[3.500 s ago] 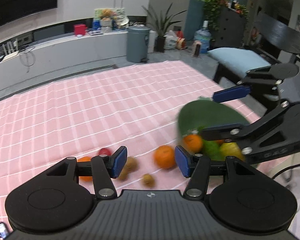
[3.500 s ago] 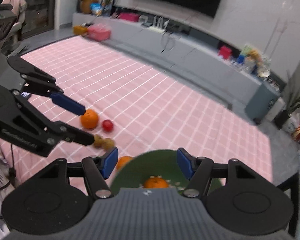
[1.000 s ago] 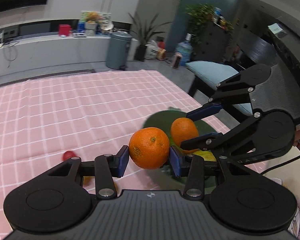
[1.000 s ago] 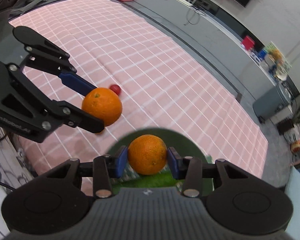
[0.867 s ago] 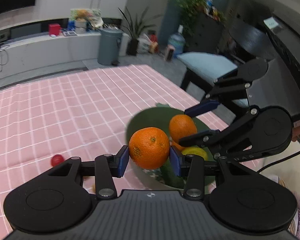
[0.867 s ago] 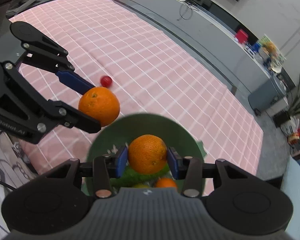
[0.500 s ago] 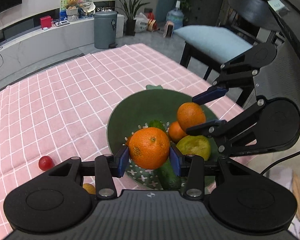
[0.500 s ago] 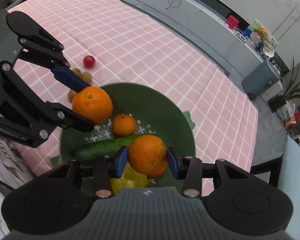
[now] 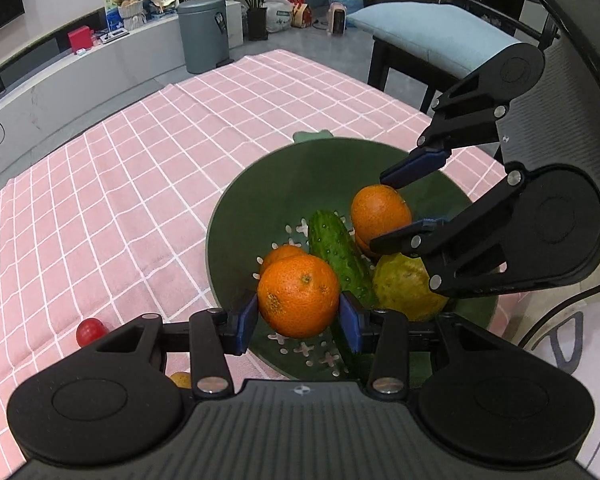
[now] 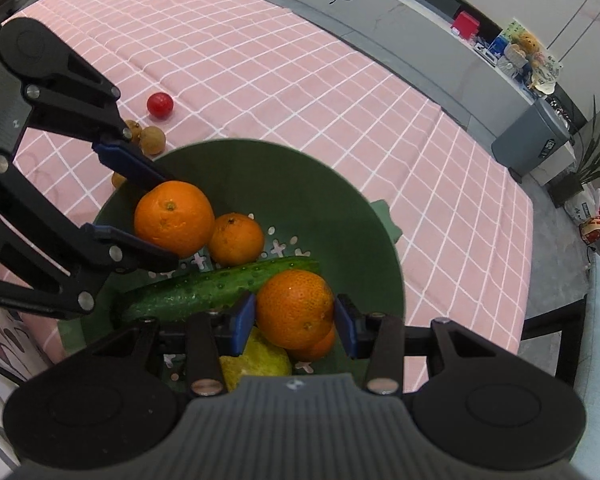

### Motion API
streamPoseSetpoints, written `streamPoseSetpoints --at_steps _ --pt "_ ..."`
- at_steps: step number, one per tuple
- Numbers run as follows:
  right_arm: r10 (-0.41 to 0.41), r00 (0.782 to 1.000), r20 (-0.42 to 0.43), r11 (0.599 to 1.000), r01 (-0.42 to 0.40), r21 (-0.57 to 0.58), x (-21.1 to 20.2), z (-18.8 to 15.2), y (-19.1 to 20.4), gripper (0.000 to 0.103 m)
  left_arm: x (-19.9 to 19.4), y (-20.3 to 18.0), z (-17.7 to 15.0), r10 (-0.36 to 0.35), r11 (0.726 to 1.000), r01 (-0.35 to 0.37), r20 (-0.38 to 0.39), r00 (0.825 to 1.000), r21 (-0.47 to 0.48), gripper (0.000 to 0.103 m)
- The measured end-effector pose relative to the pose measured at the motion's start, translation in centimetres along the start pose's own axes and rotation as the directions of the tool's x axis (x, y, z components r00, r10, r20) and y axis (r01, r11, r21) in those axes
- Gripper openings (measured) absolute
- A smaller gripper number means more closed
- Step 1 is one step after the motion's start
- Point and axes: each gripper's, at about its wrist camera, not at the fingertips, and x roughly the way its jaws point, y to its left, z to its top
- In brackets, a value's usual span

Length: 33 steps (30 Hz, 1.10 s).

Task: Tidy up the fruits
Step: 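Carry both oranges over the colander and lower them inside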

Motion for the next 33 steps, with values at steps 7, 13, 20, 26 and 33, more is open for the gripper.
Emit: streamPoseSetpoints --at_steps 7,13,20,26,33 --pt "0.017 1.000 -0.005 1.000 -0.017 -0.009 0.7 0.1 0.0 0.041 0.9 -0.5 0.1 0.011 0.999 -0.011 -0.016 1.000 0.045 0.050" --pt "0.023 1.000 -0.002 0.999 -0.023 -0.040 1.0 0.3 0.6 0.041 1.3 -0.6 0.0 -0.001 0.999 0.002 -0.021 1.000 0.052 0.050" --pt "0.022 1.000 -0.004 0.999 -0.022 -0.038 1.2 0.5 0.6 0.042 1.1 -0.7 -0.3 0.011 0.998 -0.010 -0.010 1.000 0.062 0.055" --pt "0.004 1.000 0.004 1.000 -0.004 -0.015 0.5 0.4 0.3 0.052 0.5 -0.5 -0.3 -0.005 0.999 0.005 0.008 1.000 0.039 0.065" --pt "-0.047 0.998 0.030 0.999 0.047 0.024 -1.1 0.4 0.4 0.061 -1.9 -0.2 -0.2 0.019 1.000 -0.021 0.067 0.998 0.016 0.068"
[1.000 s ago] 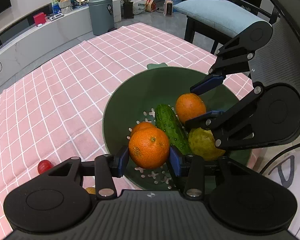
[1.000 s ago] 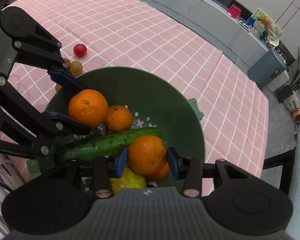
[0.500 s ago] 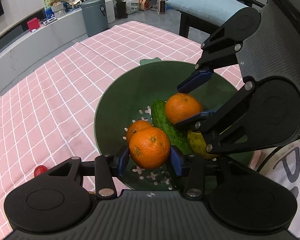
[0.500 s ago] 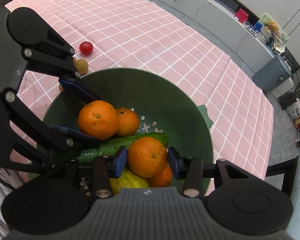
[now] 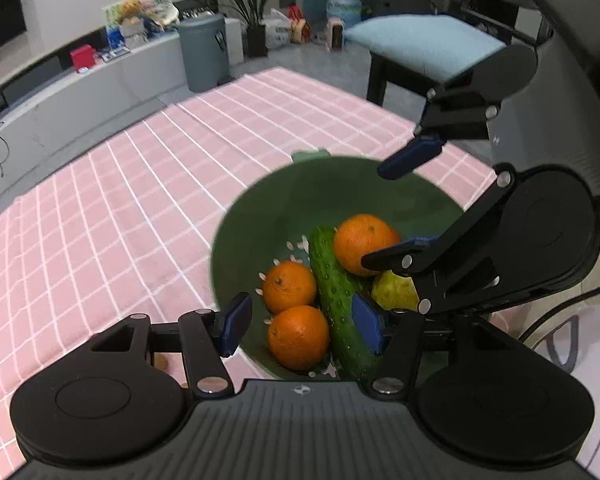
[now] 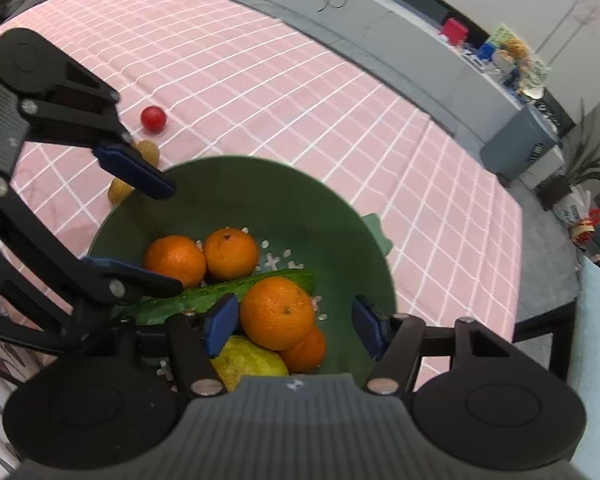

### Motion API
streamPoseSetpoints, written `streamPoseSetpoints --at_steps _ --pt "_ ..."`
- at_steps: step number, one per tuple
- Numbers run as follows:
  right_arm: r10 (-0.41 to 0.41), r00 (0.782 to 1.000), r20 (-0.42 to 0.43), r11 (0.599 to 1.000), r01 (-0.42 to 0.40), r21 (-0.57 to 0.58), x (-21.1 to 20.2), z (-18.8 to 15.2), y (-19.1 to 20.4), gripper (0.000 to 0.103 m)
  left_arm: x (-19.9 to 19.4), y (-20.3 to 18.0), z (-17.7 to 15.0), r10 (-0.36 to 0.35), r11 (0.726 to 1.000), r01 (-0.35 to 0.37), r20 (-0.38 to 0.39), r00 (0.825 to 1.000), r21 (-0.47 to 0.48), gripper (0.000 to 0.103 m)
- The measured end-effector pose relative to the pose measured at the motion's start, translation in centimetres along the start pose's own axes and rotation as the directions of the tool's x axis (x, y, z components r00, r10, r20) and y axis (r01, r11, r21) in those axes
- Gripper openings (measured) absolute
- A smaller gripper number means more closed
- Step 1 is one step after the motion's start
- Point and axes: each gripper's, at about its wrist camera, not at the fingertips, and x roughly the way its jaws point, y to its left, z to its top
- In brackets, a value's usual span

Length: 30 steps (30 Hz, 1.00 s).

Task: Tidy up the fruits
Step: 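Carry both oranges over the colander and lower them inside, then open both tools to release the oranges and move back toward the kiwis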

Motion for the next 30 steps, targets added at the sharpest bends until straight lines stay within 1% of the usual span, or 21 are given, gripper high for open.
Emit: streamPoseSetpoints --at_steps 3,8,10,14,20,24,26,30 --pt "-0.006 1.000 0.020 0.999 0.005 0.045 -0.9 0.0 -0.2 0.063 -1.2 0.4 0.0 0.013 1.000 -0.013 0.027 1.000 -0.013 0.068" --pt "0.014 0.998 0.066 0.995 -0.021 0.097 -2.4 0.2 0.0 0.068 -3.2 1.2 -0.3 0.044 0.998 -0.041 0.072 0.996 -0.037 0.068" --pt "0.012 0.996 0.085 0.994 -0.021 0.108 -2.9 0.4 0.2 0.072 -4.0 1.7 -0.4 0.047 0.998 -0.043 0.083 0.995 -0.050 0.068" --pt "0.030 0.993 0.114 0.991 -0.044 0.122 -3.6 1.2 0.9 0.072 -5.1 3.1 -1.1 0.046 0.995 -0.037 0.096 0.994 -0.091 0.068" --pt "0.053 0.987 0.151 0.995 -0.064 0.070 -3.9 3.0 3.1 0.072 -5.9 6.0 -2.5 0.063 0.985 -0.045 0.102 0.993 -0.169 0.068" --pt "0.065 0.984 0.167 0.998 -0.067 0.005 -3.6 4.4 4.8 0.071 -5.8 7.7 -3.6 0.082 0.976 -0.059 0.102 0.991 -0.207 0.068" --pt "0.071 0.982 0.173 0.997 -0.066 -0.037 -3.4 5.1 5.7 0.067 -6.0 8.6 -4.5 0.086 0.974 -0.061 0.105 0.991 -0.218 0.068" --pt "0.092 0.981 0.170 0.990 -0.072 -0.120 -2.8 6.4 7.4 0.062 -5.9 9.8 -5.5 0.087 0.974 -0.062 0.110 0.990 -0.220 0.068"
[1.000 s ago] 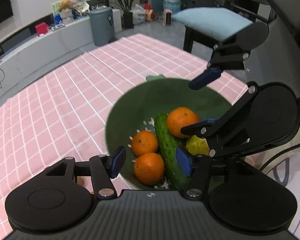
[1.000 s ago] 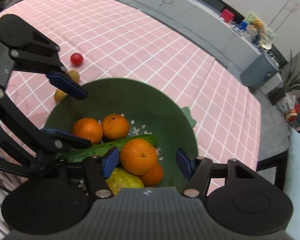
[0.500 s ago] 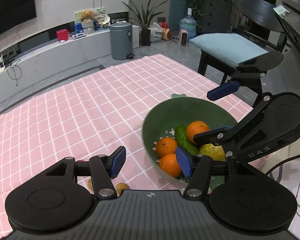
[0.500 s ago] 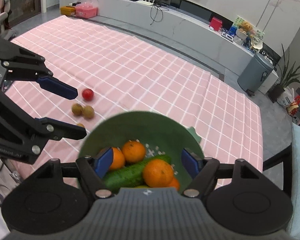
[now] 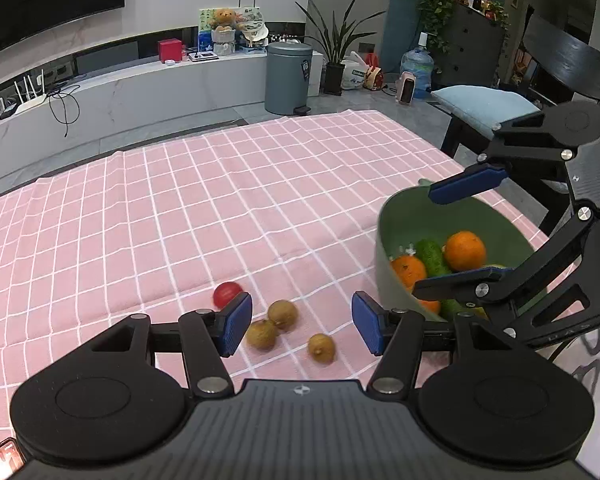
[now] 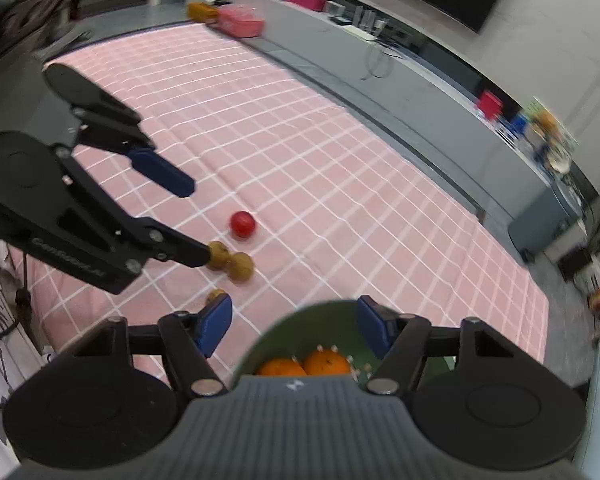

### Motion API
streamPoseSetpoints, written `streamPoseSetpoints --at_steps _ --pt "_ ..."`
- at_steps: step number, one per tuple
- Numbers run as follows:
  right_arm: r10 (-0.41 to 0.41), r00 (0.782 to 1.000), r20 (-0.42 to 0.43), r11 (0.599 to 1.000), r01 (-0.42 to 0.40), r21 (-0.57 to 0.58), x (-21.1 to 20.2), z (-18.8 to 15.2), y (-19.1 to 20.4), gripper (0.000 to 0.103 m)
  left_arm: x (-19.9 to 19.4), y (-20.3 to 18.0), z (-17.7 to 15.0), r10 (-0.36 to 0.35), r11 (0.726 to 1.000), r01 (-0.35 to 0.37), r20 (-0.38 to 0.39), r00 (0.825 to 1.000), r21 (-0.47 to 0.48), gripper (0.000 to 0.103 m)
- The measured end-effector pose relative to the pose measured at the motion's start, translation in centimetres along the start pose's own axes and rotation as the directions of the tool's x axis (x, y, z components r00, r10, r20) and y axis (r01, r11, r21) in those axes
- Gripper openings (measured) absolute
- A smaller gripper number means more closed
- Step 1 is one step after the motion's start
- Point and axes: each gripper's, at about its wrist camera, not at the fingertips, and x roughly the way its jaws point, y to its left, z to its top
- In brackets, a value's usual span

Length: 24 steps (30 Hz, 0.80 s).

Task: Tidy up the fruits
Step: 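Open both tools to release the oranges and move back toward the kiwis, then grasp a kiwi with the right tool while the left tool grasps another kiwi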

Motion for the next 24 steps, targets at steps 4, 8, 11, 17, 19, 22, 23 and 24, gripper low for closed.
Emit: streamPoseSetpoints --at_steps 4,8,11,17,19,22,23,24 --pt "0.024 0.999 -0.023 0.997 -0.026 -0.071 1.4 1.0 1.3 0.055 0.7 1.1 -0.9 -0.009 1.000 0.009 -0.013 1.000 -0.001 0.068" --pt "0.042 0.997 -0.062 0.988 -0.051 -0.149 3.2 1.8 2.3 0.049 1.5 2.6 -1.8 -0.030 0.999 0.029 -0.052 0.998 -0.015 0.068" --pt "0.052 0.994 -0.099 0.978 -0.071 -0.195 4.6 2.0 2.7 0.045 2.2 3.4 -2.5 -0.043 0.999 0.042 -0.083 0.996 -0.017 0.068" --pt "0.116 0.978 -0.173 0.962 -0.154 -0.227 7.1 2.3 3.4 0.037 3.3 4.3 -3.2 -0.050 0.998 0.046 -0.115 0.992 -0.033 0.064" --pt "0.133 0.973 -0.190 0.960 -0.174 -0.220 7.9 2.3 3.6 0.037 3.9 4.8 -3.2 -0.058 0.997 0.053 -0.122 0.991 -0.049 0.061" --pt "0.167 0.962 -0.218 0.957 -0.212 -0.201 9.1 2.1 3.9 0.030 4.8 5.1 -3.2 -0.071 0.996 0.063 -0.129 0.989 -0.064 0.055" --pt "0.174 0.958 -0.228 0.956 -0.221 -0.196 9.5 2.0 3.9 0.029 5.1 5.1 -3.1 -0.072 0.996 0.065 -0.127 0.989 -0.061 0.054" --pt "0.181 0.955 -0.236 0.955 -0.228 -0.191 10.0 2.0 4.0 0.029 5.4 5.0 -3.1 -0.070 0.996 0.063 -0.122 0.990 -0.058 0.054"
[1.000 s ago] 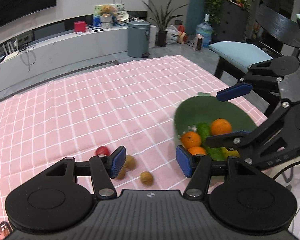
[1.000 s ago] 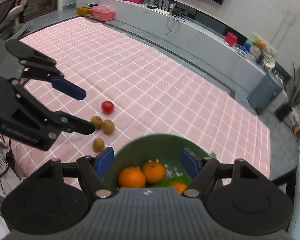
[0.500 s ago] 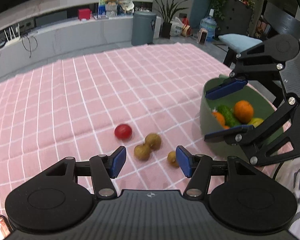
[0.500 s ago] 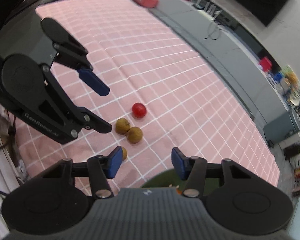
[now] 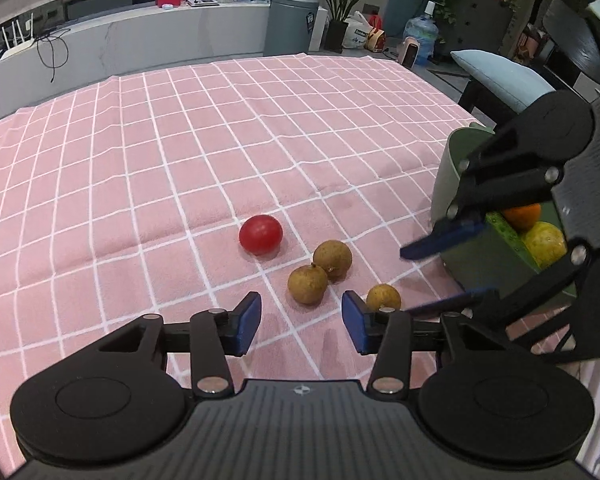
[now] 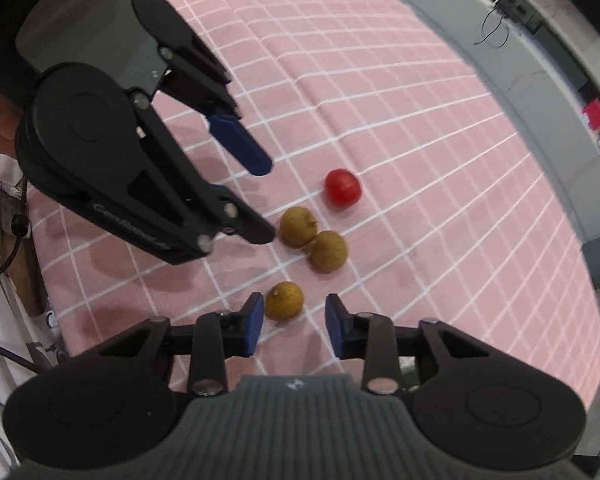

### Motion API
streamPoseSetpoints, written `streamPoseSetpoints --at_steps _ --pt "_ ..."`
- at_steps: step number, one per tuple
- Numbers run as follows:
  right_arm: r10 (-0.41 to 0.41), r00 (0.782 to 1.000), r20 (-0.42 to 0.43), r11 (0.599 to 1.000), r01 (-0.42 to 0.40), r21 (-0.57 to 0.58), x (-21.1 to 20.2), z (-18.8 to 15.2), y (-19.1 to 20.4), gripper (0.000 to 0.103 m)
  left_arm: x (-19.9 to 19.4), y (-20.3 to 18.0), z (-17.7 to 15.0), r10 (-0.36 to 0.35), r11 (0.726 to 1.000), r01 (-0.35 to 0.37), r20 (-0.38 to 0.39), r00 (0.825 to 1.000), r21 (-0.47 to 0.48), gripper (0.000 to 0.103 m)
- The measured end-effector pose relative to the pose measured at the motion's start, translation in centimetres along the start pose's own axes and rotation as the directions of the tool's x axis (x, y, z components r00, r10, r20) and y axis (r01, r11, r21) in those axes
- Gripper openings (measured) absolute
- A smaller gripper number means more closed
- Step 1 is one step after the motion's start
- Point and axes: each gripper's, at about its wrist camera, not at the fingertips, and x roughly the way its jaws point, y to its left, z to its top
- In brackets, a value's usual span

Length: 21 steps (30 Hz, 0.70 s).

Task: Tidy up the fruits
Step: 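Grasp a kiwi with the right tool while the left tool grasps another kiwi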

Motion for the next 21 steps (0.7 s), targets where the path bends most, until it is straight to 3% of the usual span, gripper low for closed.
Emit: streamPoseSetpoints --at_steps 7,21 --pt "0.034 0.999 -0.031 0.999 -0.033 0.031 1.7 0.0 -0.5 0.029 1.7 -0.7 0.2 0.002 0.999 -0.002 0.001 1.000 0.032 0.052" --pt "0.072 0.997 -0.022 0.996 -0.070 0.057 2.8 -0.2 -0.7 0.020 3.0 -1.4 0.3 0.027 0.998 -0.027 -0.009 1.000 0.060 0.029"
